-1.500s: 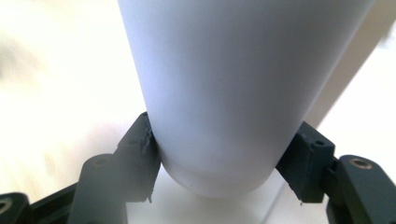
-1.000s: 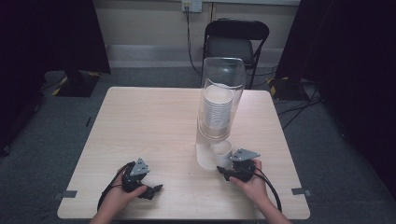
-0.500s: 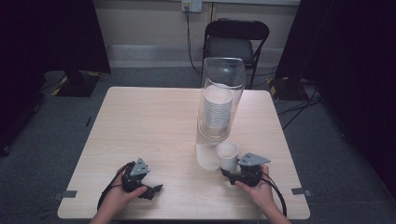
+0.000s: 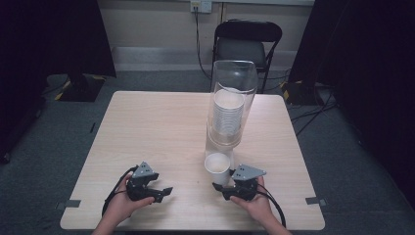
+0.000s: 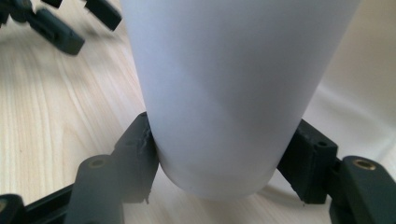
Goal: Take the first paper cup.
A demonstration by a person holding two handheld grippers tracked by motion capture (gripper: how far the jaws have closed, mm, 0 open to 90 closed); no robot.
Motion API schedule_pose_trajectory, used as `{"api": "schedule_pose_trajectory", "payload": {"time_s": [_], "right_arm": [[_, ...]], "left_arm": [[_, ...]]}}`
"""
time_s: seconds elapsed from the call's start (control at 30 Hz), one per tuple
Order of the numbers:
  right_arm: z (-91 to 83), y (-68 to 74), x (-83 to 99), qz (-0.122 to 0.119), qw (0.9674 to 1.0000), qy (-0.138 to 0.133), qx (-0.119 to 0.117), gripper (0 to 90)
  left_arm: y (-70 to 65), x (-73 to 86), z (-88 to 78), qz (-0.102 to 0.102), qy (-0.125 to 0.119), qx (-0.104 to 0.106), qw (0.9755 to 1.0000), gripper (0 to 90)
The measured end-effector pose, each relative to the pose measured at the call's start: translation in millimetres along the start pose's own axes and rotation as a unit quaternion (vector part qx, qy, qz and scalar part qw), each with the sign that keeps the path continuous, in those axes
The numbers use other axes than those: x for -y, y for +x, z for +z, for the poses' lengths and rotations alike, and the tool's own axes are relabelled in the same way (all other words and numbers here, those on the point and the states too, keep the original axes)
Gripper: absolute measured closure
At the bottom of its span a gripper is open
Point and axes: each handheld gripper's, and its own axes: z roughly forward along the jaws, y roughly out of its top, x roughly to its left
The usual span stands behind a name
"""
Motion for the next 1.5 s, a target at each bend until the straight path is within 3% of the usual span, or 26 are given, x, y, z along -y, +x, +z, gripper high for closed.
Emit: {"api": "schedule_pose_trajectory", "payload": {"time_s": [0.1,0.2,0.33,0.4,0.63,0.77,1.0,1.1,1.27,1.5], "right_arm": [[4.1,4.8,-2.8,-0.010,0.9999,-0.008,-0.008,35.4],[7.5,8.8,-3.0,-0.014,0.9999,0.001,-0.010,35.5],[9.8,10.6,-3.1,-0.022,0.9996,-0.004,-0.016,35.5],[9.7,10.8,-3.2,-0.022,0.9996,-0.006,-0.016,35.5],[8.9,14.4,-3.7,-0.040,0.9990,-0.005,-0.018,35.5],[10.1,15.8,-3.7,-0.042,0.9988,-0.007,-0.023,35.5],[11.9,19.6,-4.1,-0.056,0.9980,-0.004,-0.028,35.5],[12.4,20.4,-4.4,-0.060,0.9978,-0.004,-0.029,35.5],[13.0,22.3,-4.4,-0.071,0.9970,-0.002,-0.032,35.4],[13.4,19.8,-3.9,-0.075,0.9969,0.001,-0.026,35.4]], "left_arm": [[-3.2,-13.9,-9.2,-0.010,-0.036,0.020,0.9991,25.9],[-9.6,-26.3,-16.0,-0.003,-0.053,0.023,0.9983,28.5],[-23.2,-40.2,-16.4,0.016,-0.042,0.029,0.9986,31.2],[-25.4,-41.8,-14.3,0.015,-0.040,0.033,0.9986,32.0],[-26.3,-52.0,-6.6,-0.013,-0.028,0.040,0.9987,33.9],[-25.8,-65.5,-11.2,-0.044,-0.038,0.053,0.9969,34.8],[-30.7,-85.2,-10.8,-0.057,-0.037,0.066,0.9955,38.6],[-33.9,-90.8,-8.4,-0.070,-0.041,0.078,0.9937,40.5],[-36.9,-96.2,-1.5,-0.083,-0.028,0.093,0.9918,45.4],[-38.2,-97.1,-2.6,-0.089,-0.030,0.109,0.9896,46.7]]}}
